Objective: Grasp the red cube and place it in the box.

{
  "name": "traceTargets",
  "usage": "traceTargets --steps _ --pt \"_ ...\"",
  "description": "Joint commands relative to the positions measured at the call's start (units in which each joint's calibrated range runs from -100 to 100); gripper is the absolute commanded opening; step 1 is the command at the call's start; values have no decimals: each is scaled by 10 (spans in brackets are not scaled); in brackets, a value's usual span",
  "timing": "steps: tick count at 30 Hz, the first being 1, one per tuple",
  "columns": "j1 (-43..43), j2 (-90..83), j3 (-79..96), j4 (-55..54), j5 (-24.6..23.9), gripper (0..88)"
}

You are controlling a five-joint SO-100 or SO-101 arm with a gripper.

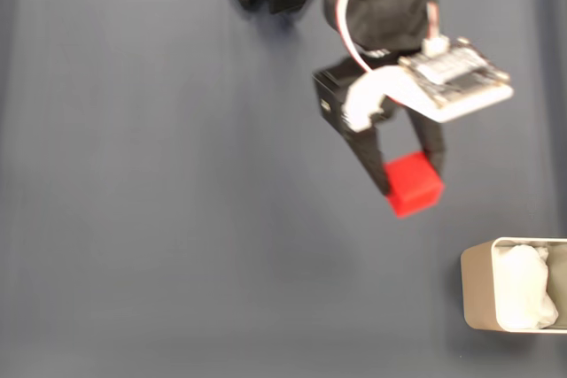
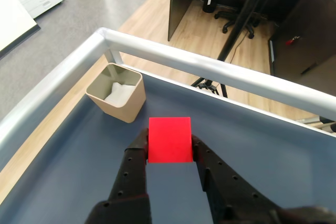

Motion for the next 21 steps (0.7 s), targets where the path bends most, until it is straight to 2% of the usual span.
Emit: traceTargets --steps 1,21 --pt "-22 51 -96 -15 1 0" --pt "-81 366 -424 -27 4 0"
